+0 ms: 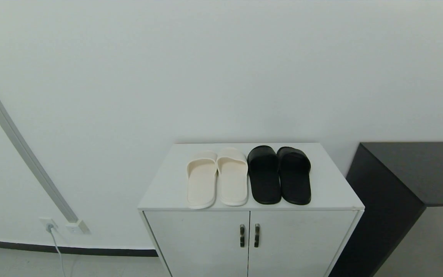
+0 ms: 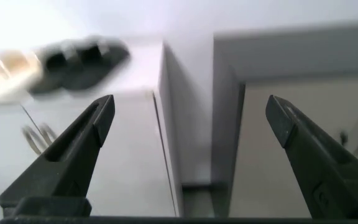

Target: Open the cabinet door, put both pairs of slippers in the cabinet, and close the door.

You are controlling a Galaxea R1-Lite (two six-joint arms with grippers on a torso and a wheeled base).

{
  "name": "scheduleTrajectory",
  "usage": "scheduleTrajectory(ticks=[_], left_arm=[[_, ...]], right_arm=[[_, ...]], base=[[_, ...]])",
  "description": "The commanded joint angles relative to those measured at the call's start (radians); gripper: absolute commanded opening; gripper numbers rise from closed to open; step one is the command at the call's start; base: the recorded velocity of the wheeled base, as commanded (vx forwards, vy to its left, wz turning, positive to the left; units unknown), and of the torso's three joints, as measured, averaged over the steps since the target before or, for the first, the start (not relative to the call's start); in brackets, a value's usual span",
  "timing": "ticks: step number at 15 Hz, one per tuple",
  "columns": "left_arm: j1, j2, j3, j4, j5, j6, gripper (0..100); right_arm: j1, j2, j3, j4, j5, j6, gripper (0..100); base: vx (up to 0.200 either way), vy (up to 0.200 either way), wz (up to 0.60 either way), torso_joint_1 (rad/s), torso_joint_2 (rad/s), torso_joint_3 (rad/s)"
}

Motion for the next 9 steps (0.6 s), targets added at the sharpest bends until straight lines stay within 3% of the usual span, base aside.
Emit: scheduleTrajectory(ticks=[1,2,6,7,9], left_arm=[[-0.001,0.0,0.0,0.0,0.001,-0.001,0],[0.0,0.0,0.0,0.0,0.001,-0.001,0],[0.0,0.0,0.0,0.0,-0.001,0.001,0],[0.0,0.0,0.0,0.0,-0.001,0.001,0],[-0.001,0.0,-0.001,0.0,-0.001,-0.001,0]], right_arm=[[0.074,0.27,-0.211,0.077,0.024,-0.032,100],[0.077,0.298,-0.191,0.068,0.035,-0.045,100],[0.105,0.648,-0.089,-0.194,0.132,-0.042,100],[0.105,0.648,-0.089,-0.194,0.132,-0.042,100],[0.195,0.971,-0.114,-0.475,0.127,-0.04,100]], base=[[0.0,0.0,0.0,0.0,0.0,0.0],[0.0,0.0,0.0,0.0,0.0,0.0],[0.0,0.0,0.0,0.0,0.0,0.0],[0.0,0.0,0.0,0.0,0.0,0.0],[0.0,0.0,0.0,0.0,0.0,0.0]])
